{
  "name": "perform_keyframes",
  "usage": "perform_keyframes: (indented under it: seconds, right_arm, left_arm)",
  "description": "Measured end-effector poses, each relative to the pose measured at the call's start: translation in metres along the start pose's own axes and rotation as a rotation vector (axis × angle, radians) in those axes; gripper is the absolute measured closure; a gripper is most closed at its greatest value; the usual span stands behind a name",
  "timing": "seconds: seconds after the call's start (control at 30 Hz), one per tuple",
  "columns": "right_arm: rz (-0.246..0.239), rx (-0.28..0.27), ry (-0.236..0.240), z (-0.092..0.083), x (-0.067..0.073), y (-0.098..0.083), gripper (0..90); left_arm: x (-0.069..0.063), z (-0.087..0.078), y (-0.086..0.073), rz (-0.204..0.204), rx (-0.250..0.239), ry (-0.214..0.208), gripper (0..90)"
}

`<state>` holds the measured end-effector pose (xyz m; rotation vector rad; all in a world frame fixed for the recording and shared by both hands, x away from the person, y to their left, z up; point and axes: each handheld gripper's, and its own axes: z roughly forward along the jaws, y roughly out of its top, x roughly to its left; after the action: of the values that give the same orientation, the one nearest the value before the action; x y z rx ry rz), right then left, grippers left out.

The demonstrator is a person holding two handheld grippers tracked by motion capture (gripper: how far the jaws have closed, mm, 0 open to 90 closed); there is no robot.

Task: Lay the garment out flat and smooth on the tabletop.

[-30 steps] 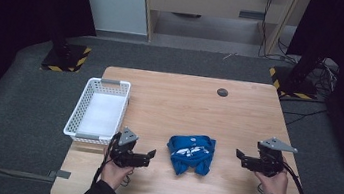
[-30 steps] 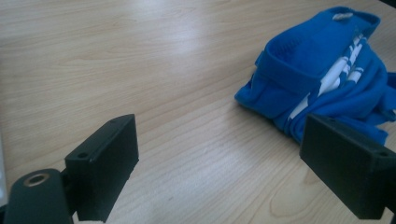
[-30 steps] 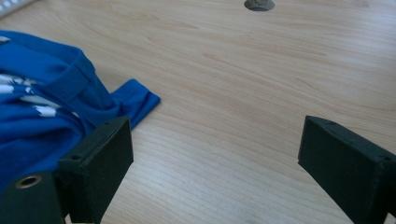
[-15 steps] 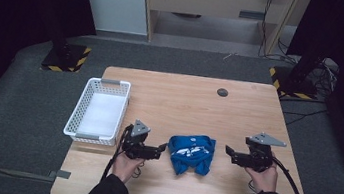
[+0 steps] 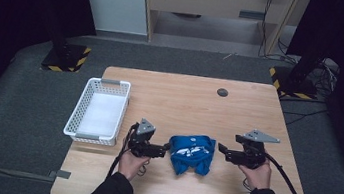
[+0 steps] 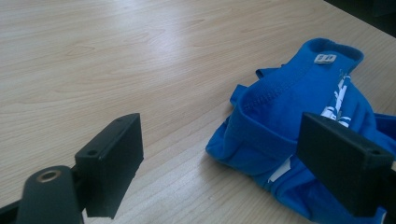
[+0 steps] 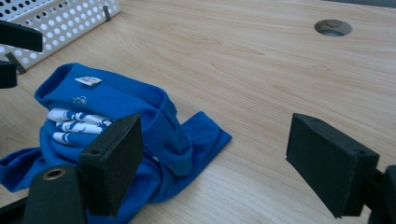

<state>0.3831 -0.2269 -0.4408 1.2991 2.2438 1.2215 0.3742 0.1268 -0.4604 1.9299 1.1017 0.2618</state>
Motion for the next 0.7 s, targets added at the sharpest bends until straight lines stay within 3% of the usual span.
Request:
perform_keyframes:
  seconds: [0.37,0.7]
  right_arm:
    - [-0.026,0.029,0.044,0.02,0.013,0.002,25.1]
    - [0.001,0.077,0.111,0.035,0.013,-0.004,40.5]
  left_arm:
    - [-0.005,0.014,-0.001,0.005,0.018,-0.028,19.0]
    - [-0.005,0.023,-0.002,0.011,0.024,-0.063,28.4]
